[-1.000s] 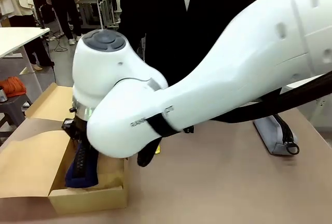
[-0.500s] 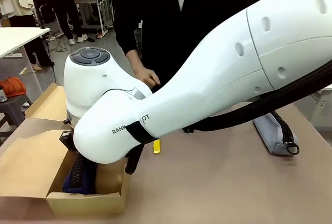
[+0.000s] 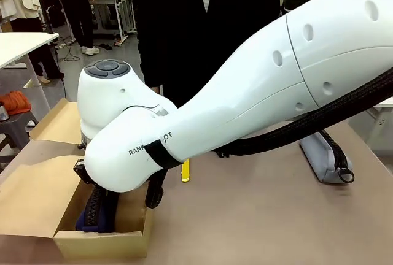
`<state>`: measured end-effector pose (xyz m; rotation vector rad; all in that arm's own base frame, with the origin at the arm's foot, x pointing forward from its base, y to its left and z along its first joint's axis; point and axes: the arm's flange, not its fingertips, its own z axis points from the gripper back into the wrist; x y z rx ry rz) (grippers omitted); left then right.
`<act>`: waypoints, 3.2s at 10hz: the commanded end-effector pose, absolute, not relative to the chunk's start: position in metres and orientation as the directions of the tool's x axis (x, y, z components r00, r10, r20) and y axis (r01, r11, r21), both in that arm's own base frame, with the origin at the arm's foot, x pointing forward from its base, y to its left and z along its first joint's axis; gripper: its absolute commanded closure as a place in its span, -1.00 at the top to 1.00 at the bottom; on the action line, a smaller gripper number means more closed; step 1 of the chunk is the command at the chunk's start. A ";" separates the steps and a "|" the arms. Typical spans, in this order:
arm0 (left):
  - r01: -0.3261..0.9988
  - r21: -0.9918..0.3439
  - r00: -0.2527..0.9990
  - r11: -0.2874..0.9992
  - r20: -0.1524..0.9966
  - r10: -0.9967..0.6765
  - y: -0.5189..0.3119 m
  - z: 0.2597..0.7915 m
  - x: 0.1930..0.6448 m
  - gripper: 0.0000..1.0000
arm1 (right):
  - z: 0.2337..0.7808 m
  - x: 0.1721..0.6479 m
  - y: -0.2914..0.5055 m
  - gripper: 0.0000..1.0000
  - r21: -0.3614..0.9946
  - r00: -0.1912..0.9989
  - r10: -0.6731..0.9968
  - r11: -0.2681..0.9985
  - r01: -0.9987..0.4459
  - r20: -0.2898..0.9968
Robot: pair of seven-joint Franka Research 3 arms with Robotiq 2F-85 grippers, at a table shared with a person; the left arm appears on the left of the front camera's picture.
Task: Place items inside the box.
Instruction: Pick up a Pencil pouch or Stapler and place it inside the Mailer Box closest to the robot.
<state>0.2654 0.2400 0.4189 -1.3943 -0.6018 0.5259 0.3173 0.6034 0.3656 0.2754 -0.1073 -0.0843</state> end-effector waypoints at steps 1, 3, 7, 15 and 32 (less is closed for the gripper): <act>0.037 -0.993 0.740 0.109 0.101 0.665 0.238 0.419 0.264 1.00 | 0.367 0.319 0.605 0.27 0.274 0.992 -0.086 0.960 0.057 0.094; 0.037 -0.993 0.740 0.109 0.101 0.665 0.238 0.419 0.264 1.00 | 0.365 0.319 0.602 1.00 0.276 0.991 -0.097 0.959 0.068 0.092; 0.037 -0.993 0.740 0.109 0.101 0.665 0.238 0.419 0.264 1.00 | 0.366 0.321 0.592 1.00 0.307 0.990 -0.110 0.949 0.078 0.091; 0.037 -0.993 0.740 0.109 0.101 0.665 0.238 0.419 0.264 1.00 | 0.460 0.271 0.500 1.00 0.349 0.997 0.024 0.936 -0.051 0.080; 0.037 -0.993 0.740 0.109 0.101 0.665 0.238 0.419 0.264 1.00 | 0.427 0.172 0.020 1.00 0.974 0.965 -0.247 0.182 0.136 -0.089</act>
